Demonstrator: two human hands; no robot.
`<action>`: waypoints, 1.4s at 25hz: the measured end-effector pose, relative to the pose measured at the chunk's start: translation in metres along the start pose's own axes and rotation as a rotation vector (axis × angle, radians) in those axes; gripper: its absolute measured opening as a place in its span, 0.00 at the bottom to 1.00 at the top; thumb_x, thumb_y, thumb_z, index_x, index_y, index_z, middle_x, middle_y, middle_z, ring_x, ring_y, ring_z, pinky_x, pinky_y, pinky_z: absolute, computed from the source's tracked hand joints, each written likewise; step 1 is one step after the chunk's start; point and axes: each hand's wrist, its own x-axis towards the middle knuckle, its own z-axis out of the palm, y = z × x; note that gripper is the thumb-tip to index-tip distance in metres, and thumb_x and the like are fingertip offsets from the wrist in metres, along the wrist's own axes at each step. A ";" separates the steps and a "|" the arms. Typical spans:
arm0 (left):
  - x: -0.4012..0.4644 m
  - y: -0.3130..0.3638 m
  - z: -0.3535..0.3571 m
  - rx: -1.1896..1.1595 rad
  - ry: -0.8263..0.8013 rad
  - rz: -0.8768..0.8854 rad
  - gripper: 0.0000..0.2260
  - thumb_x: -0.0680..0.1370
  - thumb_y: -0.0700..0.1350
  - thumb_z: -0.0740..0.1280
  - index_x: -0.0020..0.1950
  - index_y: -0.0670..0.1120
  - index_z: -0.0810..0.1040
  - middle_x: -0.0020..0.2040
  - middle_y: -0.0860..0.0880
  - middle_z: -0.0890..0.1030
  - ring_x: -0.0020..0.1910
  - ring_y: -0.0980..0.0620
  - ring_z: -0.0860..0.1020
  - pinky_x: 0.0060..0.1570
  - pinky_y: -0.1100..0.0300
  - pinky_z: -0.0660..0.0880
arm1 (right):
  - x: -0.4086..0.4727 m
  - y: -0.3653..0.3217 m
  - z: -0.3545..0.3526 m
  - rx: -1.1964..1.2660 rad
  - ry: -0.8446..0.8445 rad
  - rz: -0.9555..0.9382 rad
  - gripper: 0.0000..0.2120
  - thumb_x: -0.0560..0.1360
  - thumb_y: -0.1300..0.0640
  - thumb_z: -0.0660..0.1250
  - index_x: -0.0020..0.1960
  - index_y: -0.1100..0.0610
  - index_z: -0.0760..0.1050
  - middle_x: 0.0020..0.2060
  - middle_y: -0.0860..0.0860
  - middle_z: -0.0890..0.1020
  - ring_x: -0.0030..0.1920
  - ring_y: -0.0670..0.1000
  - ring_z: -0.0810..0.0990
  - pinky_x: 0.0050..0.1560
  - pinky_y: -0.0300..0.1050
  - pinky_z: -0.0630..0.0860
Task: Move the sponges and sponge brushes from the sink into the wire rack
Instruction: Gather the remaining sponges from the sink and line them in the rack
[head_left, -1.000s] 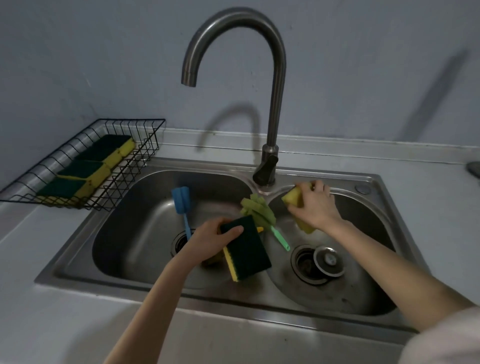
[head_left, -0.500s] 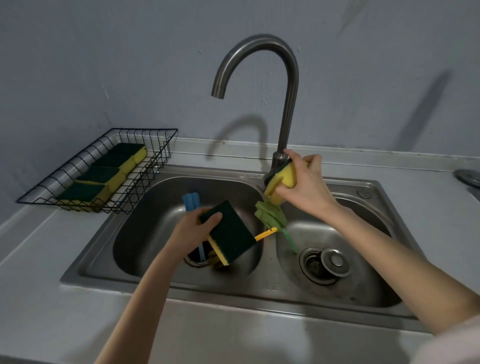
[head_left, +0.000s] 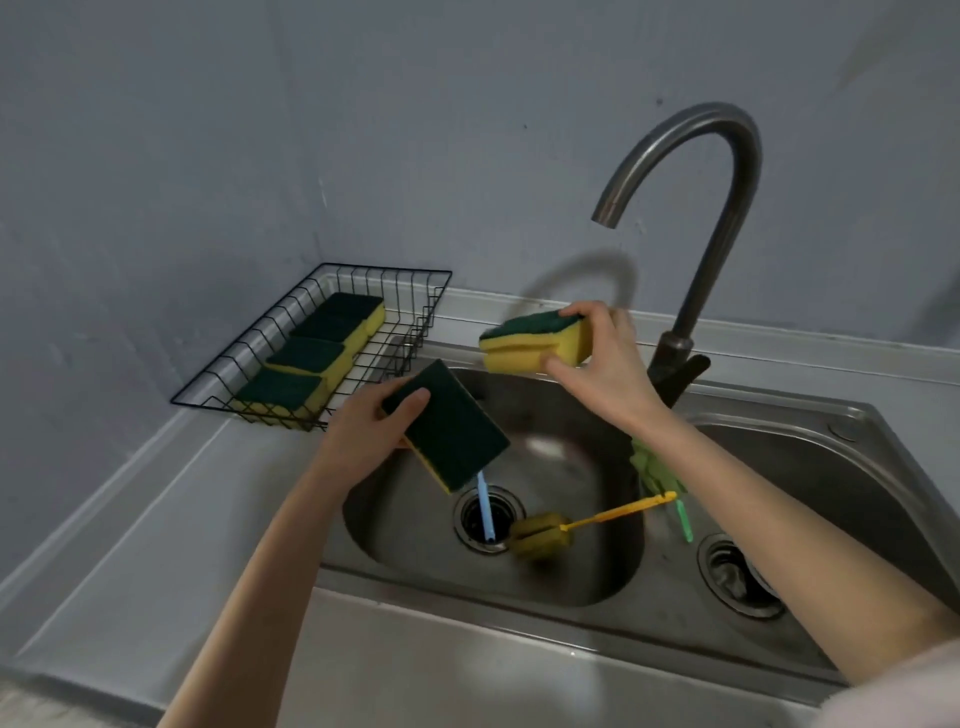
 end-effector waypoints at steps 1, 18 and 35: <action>0.002 -0.003 -0.011 0.013 0.025 0.013 0.12 0.78 0.47 0.59 0.60 0.47 0.73 0.43 0.50 0.77 0.45 0.50 0.78 0.41 0.71 0.77 | 0.005 -0.007 0.010 -0.009 0.010 -0.009 0.24 0.69 0.56 0.68 0.63 0.55 0.66 0.59 0.56 0.69 0.62 0.55 0.65 0.58 0.43 0.63; 0.091 -0.080 -0.142 0.029 0.141 -0.075 0.15 0.78 0.51 0.58 0.60 0.46 0.75 0.53 0.40 0.79 0.53 0.43 0.78 0.56 0.45 0.76 | 0.121 -0.074 0.158 0.144 0.036 0.097 0.25 0.68 0.57 0.72 0.62 0.58 0.69 0.61 0.56 0.75 0.61 0.56 0.72 0.63 0.52 0.70; 0.183 -0.147 -0.143 -0.040 0.041 -0.239 0.22 0.72 0.58 0.54 0.63 0.54 0.70 0.57 0.41 0.76 0.57 0.44 0.75 0.60 0.42 0.73 | 0.234 -0.066 0.287 0.215 -0.153 0.259 0.26 0.69 0.64 0.71 0.63 0.59 0.67 0.63 0.57 0.73 0.60 0.55 0.74 0.54 0.44 0.72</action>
